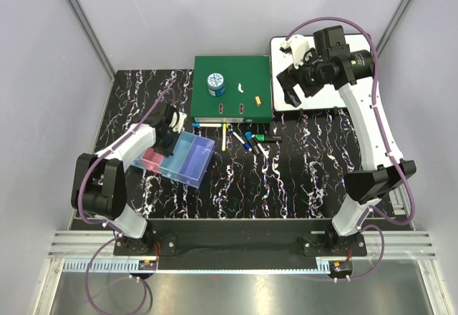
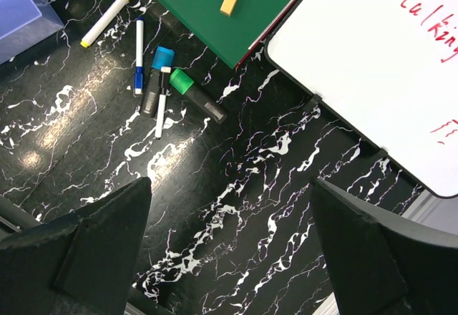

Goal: Sort the stationery into containers
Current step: Move the storage box to the center of the board.

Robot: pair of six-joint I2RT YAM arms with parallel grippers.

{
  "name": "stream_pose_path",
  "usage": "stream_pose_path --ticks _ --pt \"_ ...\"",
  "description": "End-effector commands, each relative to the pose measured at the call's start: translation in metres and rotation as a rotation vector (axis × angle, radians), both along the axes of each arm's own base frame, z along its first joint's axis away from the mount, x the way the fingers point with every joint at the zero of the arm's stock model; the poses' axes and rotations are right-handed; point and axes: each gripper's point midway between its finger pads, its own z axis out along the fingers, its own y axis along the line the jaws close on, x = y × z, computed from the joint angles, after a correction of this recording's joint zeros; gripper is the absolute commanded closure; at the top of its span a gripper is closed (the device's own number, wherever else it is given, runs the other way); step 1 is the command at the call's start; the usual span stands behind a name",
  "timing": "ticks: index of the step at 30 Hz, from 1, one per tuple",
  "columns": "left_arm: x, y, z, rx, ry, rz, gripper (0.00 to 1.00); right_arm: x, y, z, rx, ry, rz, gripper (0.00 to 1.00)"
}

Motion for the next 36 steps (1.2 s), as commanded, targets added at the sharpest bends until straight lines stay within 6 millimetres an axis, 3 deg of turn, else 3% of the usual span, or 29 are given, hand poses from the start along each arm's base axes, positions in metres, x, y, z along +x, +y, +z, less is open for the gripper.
stream_pose_path --ticks 1,6,12,19,24,30,31,33,36 --pt "-0.029 -0.014 -0.010 -0.009 0.112 -0.086 1.00 -0.011 0.007 0.010 0.032 -0.021 0.014 0.00" --pt "-0.028 -0.027 -0.013 -0.022 0.139 -0.103 1.00 -0.014 0.009 0.007 0.029 -0.010 0.021 0.00" --pt "-0.045 -0.037 -0.021 -0.072 0.204 -0.110 1.00 -0.018 0.009 0.004 0.026 0.000 0.026 0.00" --pt "-0.052 -0.043 -0.011 -0.111 0.191 -0.136 1.00 -0.023 0.015 -0.009 0.005 0.032 0.047 0.00" --pt "-0.055 -0.059 0.004 -0.193 0.176 -0.177 1.00 -0.012 0.018 -0.013 0.002 0.031 0.027 0.00" --pt "-0.071 -0.069 0.000 -0.196 0.233 -0.221 1.00 0.008 0.023 -0.016 0.016 0.019 -0.006 0.00" --pt "-0.071 -0.068 0.000 -0.190 0.234 -0.219 0.89 0.015 0.026 -0.020 0.018 0.017 -0.013 0.00" --pt "-0.071 -0.068 0.000 -0.192 0.232 -0.220 0.79 0.024 0.028 -0.026 0.026 0.021 -0.040 0.00" --pt "-0.068 -0.070 0.006 -0.201 0.212 -0.222 0.50 0.045 0.032 -0.042 0.010 0.040 -0.073 0.00"
